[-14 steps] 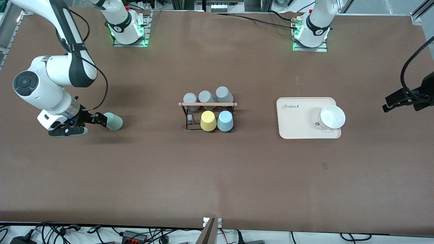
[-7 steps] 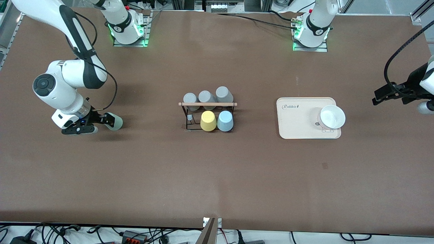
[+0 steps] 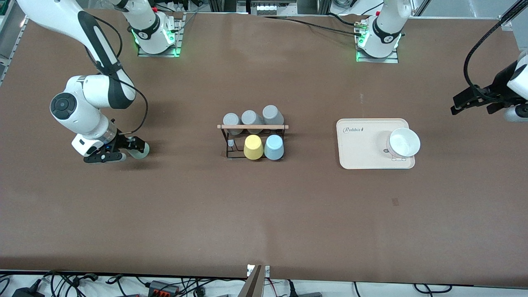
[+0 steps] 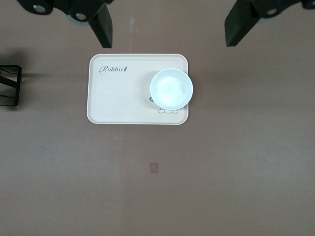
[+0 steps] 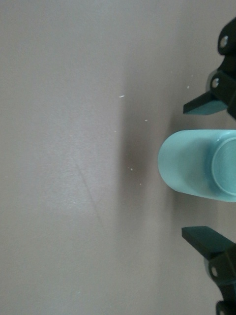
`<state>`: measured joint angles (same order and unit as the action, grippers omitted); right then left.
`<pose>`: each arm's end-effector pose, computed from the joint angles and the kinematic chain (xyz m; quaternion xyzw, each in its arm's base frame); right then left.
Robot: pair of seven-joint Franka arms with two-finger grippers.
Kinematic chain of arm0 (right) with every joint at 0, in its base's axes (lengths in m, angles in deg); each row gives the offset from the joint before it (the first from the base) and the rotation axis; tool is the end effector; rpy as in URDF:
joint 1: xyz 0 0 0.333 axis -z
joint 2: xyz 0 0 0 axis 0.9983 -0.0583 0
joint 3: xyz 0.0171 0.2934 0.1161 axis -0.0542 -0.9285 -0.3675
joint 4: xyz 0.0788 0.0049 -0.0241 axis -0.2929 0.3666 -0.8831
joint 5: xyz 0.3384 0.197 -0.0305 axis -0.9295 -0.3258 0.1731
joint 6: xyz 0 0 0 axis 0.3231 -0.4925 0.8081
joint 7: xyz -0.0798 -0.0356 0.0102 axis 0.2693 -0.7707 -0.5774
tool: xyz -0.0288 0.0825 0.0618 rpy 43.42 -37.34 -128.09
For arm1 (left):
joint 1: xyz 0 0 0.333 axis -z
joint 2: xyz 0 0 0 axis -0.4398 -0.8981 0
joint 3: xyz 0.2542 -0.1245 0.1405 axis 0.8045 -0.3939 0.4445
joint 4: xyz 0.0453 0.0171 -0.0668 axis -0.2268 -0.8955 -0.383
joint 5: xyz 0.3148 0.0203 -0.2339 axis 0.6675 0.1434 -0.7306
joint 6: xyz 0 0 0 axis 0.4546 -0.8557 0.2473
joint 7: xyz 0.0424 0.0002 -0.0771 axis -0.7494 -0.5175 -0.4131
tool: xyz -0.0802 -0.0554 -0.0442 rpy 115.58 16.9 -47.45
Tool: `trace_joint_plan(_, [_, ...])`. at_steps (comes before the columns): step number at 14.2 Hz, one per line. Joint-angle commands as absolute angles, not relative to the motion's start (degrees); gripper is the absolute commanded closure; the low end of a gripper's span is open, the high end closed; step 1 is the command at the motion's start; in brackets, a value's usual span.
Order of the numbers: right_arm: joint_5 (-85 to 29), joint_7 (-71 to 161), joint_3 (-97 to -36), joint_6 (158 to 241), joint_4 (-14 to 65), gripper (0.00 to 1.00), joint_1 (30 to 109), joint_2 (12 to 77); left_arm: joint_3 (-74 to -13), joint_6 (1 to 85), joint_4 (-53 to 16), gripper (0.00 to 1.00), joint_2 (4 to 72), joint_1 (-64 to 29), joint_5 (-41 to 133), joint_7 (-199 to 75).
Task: Hang scattered cups on rack with three cups
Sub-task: 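Lower the right gripper around the pale green cup and close it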
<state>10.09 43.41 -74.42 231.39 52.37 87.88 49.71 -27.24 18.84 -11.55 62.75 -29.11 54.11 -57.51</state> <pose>0.5637 0.0151 0.2397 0.9982 0.0540 0.0246 0.0004 0.5625 0.0086 0.5994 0.9996 0.0266 -0.0038 0.0111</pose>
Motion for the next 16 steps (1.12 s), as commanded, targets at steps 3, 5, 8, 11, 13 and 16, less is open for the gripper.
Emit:
trace_joint_plan(3, [9.28,44.62,-74.35,232.76,55.04,0.00,87.63,49.81,-27.86,21.35,-14.41,0.00,64.75,-29.17,53.25,-56.77])
trace_joint_plan(5, [9.28,44.62,-74.35,232.76,55.57,0.00,87.71,49.90,-28.13,22.06,-14.41,0.00,64.66,-29.17,53.25,-56.77])
trace_joint_plan(8, [9.28,44.62,-74.35,232.67,56.01,0.00,87.71,49.81,-28.13,21.97,-14.50,0.00,64.58,-29.25,53.25,-56.77])
trace_joint_plan(11, [9.28,44.70,-74.35,232.58,56.72,0.08,87.89,50.16,-28.04,21.89,-14.59,0.00,64.31,-29.34,53.25,-56.86])
trace_joint_plan(13, [9.28,44.79,-74.35,232.58,56.63,0.42,88.06,50.16,-28.13,21.80,-14.59,0.00,64.31,-29.34,53.25,-56.95])
trace_joint_plan(16, [9.28,45.14,-74.35,232.41,56.37,0.98,88.07,50.42,-28.04,21.54,-14.58,0.00,64.40,-29.43,53.34,-56.86])
